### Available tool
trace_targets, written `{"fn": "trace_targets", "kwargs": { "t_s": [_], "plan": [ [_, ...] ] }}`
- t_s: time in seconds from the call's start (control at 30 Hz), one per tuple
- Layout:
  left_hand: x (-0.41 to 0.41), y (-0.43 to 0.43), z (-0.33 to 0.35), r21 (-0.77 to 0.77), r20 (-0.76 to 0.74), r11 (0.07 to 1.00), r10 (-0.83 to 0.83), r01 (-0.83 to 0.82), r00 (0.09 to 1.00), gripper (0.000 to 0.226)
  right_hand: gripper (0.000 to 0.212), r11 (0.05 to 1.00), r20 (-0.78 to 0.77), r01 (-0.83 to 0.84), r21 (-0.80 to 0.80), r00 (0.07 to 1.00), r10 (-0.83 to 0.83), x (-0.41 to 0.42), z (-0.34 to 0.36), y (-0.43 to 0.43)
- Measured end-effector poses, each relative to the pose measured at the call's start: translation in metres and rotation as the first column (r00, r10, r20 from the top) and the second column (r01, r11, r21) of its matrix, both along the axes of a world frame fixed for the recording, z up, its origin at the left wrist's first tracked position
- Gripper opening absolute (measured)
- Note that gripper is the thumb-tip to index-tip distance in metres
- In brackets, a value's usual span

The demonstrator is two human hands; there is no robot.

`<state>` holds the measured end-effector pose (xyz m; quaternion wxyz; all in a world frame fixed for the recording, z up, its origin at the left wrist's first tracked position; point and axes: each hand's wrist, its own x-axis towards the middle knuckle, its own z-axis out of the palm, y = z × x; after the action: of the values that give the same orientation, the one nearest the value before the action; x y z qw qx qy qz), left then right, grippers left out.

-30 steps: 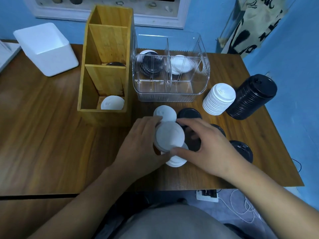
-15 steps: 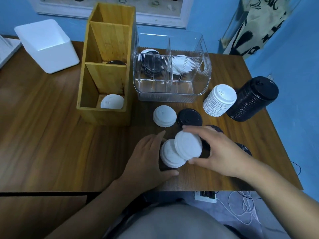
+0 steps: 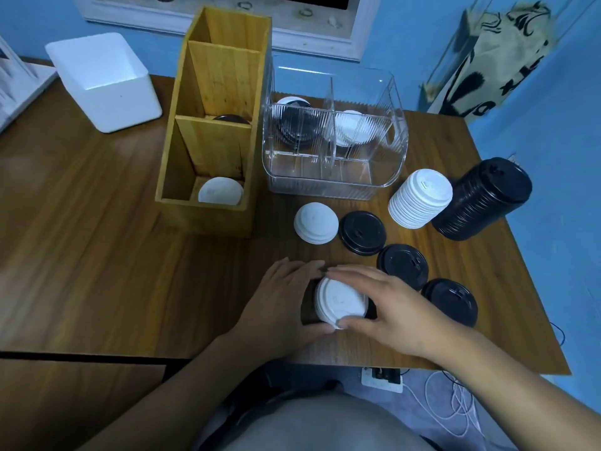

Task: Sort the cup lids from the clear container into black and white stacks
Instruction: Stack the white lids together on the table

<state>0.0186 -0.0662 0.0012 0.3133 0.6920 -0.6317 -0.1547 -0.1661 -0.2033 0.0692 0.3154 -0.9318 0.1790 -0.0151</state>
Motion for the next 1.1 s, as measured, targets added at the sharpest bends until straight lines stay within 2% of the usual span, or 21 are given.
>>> {"fn": "trace_targets", "kwargs": {
  "t_s": [0.43,0.57,0.63,0.67,0.73,0.83,0.97,1.03,1.1],
  "plan": [
    [-0.002,0.000,0.006,0.001,0.018,1.000,0.008,-0.008,1.000,0.096,0.075,0.994,-0.029,0.051,-0.101,0.998,-0.054,0.011,-0.004,0.007],
    [0.012,0.001,0.013,-0.016,-0.003,1.000,-0.003,0.003,1.000,0.081,0.084,0.995,-0.034,0.090,-0.049,0.995,-0.092,0.024,0.001,0.009],
    [0.028,0.005,0.017,-0.013,-0.003,1.000,0.013,-0.013,1.000,0.076,0.078,0.994,0.025,0.108,0.004,0.994,-0.109,0.035,0.005,0.004],
    [0.037,0.008,0.019,-0.007,0.004,0.999,0.035,-0.035,0.999,0.077,0.072,0.991,0.063,0.132,-0.022,0.989,-0.131,0.042,0.007,-0.002],
    [0.052,0.012,0.022,0.018,0.008,0.996,0.088,-0.088,0.996,0.080,0.066,0.966,0.109,0.183,-0.181,0.980,-0.165,0.058,0.008,-0.020],
    [0.063,0.016,0.024,0.076,0.001,0.990,0.118,-0.118,0.993,0.085,0.068,0.918,0.051,0.196,-0.345,0.980,-0.190,0.084,0.004,-0.044],
    [0.063,0.016,0.023,0.074,-0.023,0.989,0.127,-0.125,0.992,0.086,0.066,0.933,-0.070,0.119,-0.340,0.986,-0.151,0.106,-0.005,-0.056],
    [0.063,0.016,0.022,0.068,-0.023,0.989,0.135,-0.133,0.991,0.087,0.065,0.936,-0.020,0.156,-0.317,0.985,-0.170,0.104,0.003,-0.054],
    [0.064,0.015,0.020,0.061,-0.026,0.989,0.135,-0.133,0.991,0.086,0.065,0.933,0.093,0.237,-0.271,0.971,-0.220,0.093,0.013,-0.045]
  ]
}}
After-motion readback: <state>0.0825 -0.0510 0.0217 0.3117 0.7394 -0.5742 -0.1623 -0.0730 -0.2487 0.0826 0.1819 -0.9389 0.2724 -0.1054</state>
